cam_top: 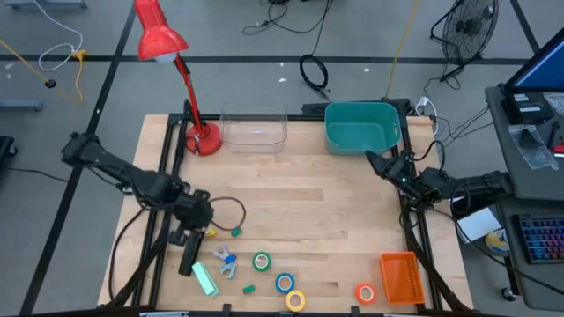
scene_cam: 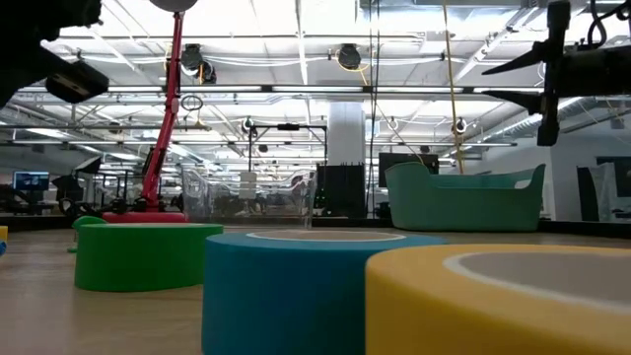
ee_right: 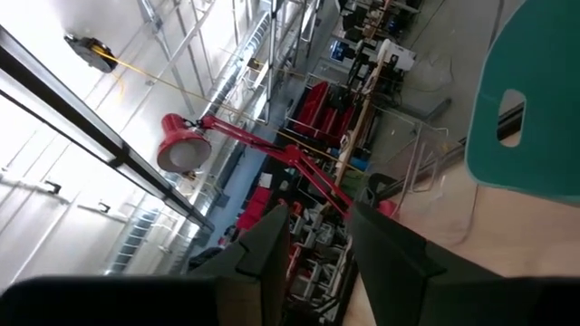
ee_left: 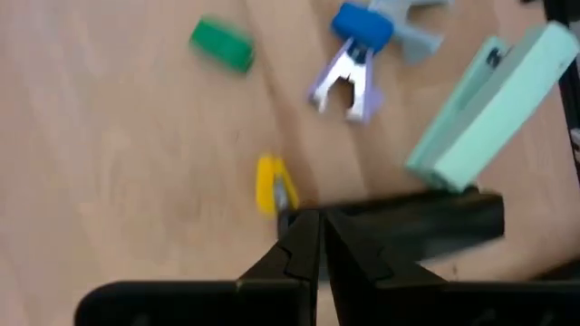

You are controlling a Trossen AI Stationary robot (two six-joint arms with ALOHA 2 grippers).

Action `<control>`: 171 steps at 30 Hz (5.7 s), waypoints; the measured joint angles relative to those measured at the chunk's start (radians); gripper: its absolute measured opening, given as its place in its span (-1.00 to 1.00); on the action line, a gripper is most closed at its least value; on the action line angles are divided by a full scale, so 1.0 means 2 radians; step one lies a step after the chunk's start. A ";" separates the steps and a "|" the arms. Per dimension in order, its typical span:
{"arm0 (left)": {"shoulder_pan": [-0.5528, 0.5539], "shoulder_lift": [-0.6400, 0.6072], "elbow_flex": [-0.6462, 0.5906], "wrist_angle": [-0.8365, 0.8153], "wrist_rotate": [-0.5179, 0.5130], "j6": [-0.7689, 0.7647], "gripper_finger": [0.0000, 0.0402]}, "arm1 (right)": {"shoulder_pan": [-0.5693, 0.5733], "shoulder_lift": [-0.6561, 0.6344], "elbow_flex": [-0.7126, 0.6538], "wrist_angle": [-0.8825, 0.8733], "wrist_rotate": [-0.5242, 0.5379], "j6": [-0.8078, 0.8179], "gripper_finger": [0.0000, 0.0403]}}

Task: Pick and place Stapler, Stapler remover, tape
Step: Put the violet staple remover into the orange bin

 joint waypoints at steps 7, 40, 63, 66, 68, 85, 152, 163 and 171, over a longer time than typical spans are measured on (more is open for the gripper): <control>-0.007 0.065 0.000 0.091 -0.014 0.023 -0.89 | 0.000 0.020 0.000 -0.006 -0.001 0.028 -0.43; -0.028 0.205 0.053 0.097 -0.018 -0.097 -0.49 | 0.000 0.032 0.000 -0.009 -0.059 0.047 -0.43; -0.025 0.246 0.053 0.113 -0.007 -0.091 -0.44 | 0.000 0.032 0.000 -0.017 -0.072 0.044 -0.43; -0.025 0.254 0.053 0.109 -0.005 -0.090 -0.44 | 0.000 0.032 0.000 -0.015 -0.072 0.044 -0.43; -0.025 0.256 0.053 0.110 -0.005 -0.090 -0.44 | 0.000 0.032 0.000 -0.015 -0.072 0.044 -0.43; -0.021 0.245 0.053 0.112 0.005 -0.109 -0.44 | 0.000 0.032 0.000 -0.023 -0.071 0.044 -0.43; 0.006 0.236 0.053 0.117 0.048 -0.087 -0.97 | 0.000 0.032 0.000 -0.026 -0.070 0.046 -0.43; 0.006 0.237 0.053 0.117 0.044 -0.091 -0.77 | 0.000 0.032 0.000 -0.026 -0.070 0.046 -0.43; -0.005 0.237 0.038 0.130 0.068 -0.092 -0.87 | 0.000 0.032 0.000 -0.026 -0.070 0.046 -0.43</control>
